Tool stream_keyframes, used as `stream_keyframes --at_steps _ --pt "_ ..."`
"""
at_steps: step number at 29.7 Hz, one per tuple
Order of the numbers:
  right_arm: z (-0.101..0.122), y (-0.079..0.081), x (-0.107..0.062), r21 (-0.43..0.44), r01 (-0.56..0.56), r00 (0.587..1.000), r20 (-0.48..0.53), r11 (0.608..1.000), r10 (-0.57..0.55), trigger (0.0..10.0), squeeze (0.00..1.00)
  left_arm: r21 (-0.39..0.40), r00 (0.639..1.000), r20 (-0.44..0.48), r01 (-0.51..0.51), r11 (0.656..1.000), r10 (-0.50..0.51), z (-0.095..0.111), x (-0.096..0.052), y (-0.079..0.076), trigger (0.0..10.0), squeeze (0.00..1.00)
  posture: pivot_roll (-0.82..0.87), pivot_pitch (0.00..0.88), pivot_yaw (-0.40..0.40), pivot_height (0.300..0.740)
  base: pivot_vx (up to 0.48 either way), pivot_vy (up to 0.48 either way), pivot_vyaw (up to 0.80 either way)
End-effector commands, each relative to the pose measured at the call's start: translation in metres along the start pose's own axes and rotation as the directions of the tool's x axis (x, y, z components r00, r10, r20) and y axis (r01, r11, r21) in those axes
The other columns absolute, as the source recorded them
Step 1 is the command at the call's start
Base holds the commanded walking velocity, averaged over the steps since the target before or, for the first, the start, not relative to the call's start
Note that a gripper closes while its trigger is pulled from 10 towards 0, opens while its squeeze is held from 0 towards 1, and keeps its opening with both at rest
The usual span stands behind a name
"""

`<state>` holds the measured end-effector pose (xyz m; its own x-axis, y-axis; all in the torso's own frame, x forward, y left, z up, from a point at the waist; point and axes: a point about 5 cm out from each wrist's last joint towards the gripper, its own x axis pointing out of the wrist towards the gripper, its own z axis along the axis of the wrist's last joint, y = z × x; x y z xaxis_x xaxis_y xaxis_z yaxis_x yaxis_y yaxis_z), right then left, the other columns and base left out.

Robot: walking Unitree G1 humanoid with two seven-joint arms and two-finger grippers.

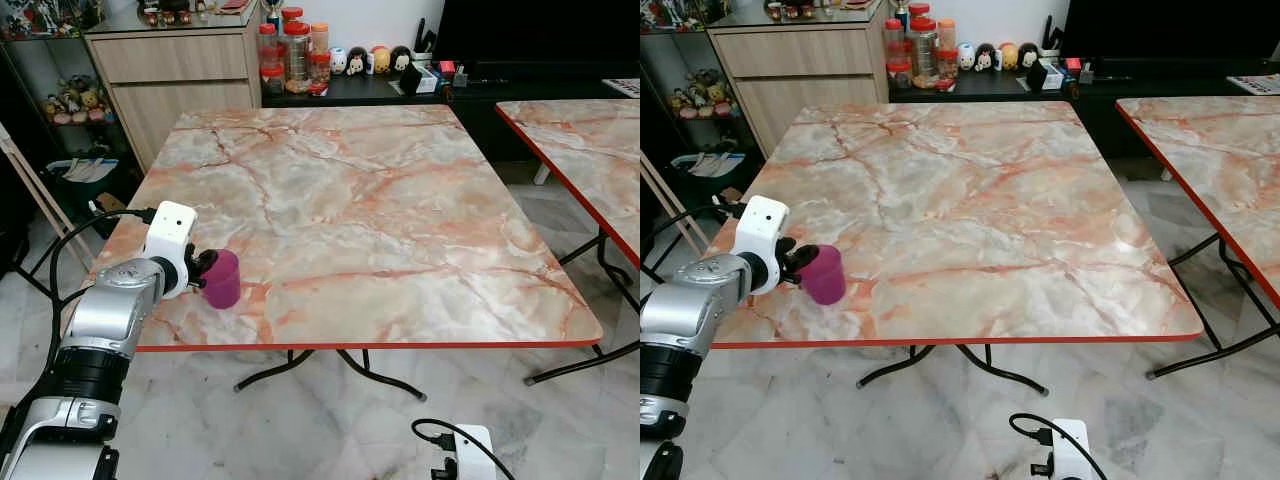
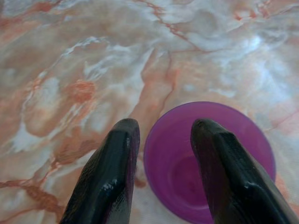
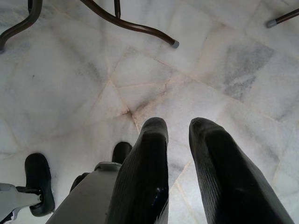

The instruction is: Setting the table

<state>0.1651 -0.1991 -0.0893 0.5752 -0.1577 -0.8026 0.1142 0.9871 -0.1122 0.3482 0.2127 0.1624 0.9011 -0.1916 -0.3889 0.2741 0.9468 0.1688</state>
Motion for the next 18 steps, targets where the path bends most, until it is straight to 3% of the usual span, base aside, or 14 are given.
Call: stream_keyframes --at_steps 1,18 --pt "0.002 0.000 0.001 0.013 0.004 1.000 -0.001 1.000 -0.004 10.0 0.00 0.033 1.000 -0.020 -0.006 0.999 0.006 -0.001 -0.004 0.003 10.0 0.00 0.02 0.000 -0.002 0.740 0.000 0.000 0.00" --pt "0.003 0.000 0.001 0.036 0.004 1.000 0.010 0.999 -0.005 10.0 0.00 0.072 0.996 -0.081 0.029 0.997 -0.023 -0.013 0.005 -0.006 10.0 0.00 0.01 0.000 0.004 0.740 0.000 0.000 0.00"
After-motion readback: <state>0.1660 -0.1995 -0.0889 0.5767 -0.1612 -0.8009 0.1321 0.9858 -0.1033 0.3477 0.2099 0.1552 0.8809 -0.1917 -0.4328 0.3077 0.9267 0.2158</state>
